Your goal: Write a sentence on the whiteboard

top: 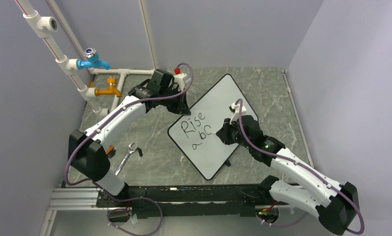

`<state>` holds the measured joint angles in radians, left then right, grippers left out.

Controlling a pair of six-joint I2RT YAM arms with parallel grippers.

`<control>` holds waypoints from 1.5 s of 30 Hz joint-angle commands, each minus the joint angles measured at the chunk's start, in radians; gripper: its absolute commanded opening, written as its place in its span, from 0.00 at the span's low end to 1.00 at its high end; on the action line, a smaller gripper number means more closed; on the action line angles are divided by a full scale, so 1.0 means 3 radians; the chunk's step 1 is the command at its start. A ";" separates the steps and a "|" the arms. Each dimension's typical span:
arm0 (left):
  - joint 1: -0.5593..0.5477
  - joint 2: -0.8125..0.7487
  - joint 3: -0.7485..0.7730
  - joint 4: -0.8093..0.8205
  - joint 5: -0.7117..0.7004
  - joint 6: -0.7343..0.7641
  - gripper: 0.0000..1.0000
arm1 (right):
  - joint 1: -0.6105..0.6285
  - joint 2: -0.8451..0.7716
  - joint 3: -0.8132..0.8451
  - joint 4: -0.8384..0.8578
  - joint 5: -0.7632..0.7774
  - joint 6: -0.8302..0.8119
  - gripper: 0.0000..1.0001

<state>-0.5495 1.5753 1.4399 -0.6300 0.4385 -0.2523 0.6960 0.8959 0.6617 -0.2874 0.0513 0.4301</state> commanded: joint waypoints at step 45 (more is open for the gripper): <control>-0.0026 -0.0112 0.0017 0.0109 -0.0209 0.0130 0.00 | -0.0126 0.0206 0.0429 0.0331 0.0299 -0.0080 0.00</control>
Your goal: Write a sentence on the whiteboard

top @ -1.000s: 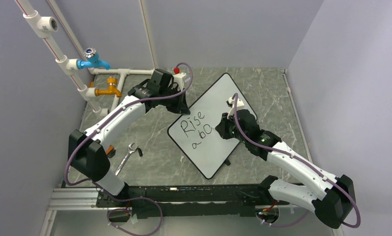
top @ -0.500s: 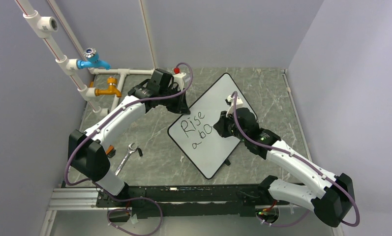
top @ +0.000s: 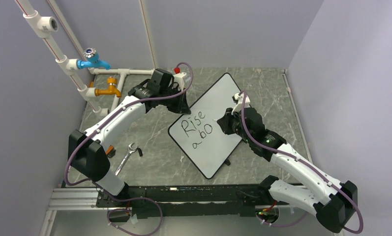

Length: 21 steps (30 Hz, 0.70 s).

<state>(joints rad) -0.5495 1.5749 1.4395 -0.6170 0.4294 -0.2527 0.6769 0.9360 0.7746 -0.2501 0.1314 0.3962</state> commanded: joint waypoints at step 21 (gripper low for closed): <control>-0.0033 -0.0111 0.0021 0.0057 -0.0189 0.0140 0.00 | -0.0155 0.0260 -0.0102 0.0410 -0.0200 0.0098 0.00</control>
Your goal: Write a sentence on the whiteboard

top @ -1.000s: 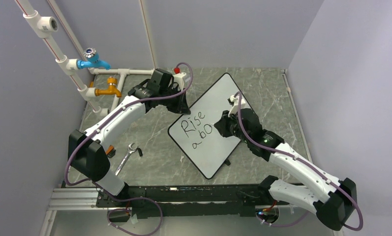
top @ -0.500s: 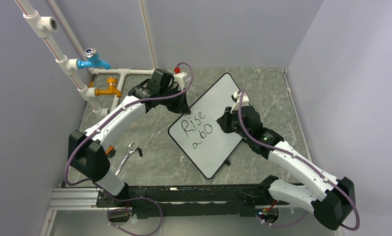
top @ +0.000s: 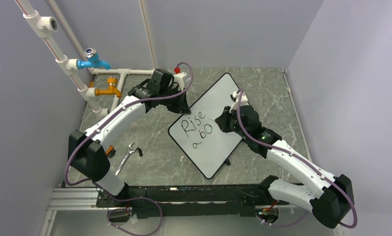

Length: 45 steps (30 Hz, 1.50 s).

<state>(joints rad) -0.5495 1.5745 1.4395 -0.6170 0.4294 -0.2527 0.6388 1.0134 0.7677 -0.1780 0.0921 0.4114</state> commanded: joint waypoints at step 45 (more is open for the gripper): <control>-0.0055 -0.0071 0.0038 0.0032 -0.0199 0.0139 0.00 | -0.0097 -0.0005 -0.0146 0.0107 0.0093 0.0009 0.00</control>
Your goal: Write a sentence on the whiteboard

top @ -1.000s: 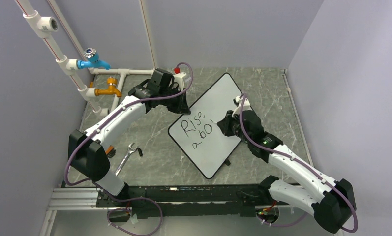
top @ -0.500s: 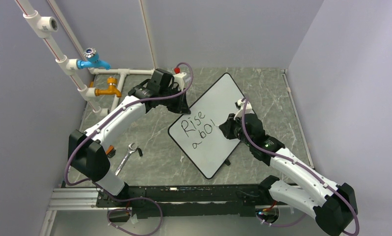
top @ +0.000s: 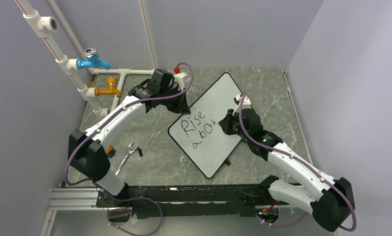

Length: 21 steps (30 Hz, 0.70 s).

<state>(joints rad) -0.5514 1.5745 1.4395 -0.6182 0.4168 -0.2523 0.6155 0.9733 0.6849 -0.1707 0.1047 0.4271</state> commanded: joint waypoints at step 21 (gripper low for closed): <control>-0.0051 -0.0074 0.0039 0.0030 -0.0159 0.0141 0.00 | -0.0068 0.0164 0.0485 0.0101 0.0071 -0.0111 0.00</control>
<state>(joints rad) -0.5533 1.5745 1.4395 -0.6151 0.4126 -0.2527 0.5987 1.0649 0.7856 -0.1566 0.1211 0.4110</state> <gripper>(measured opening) 0.025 0.138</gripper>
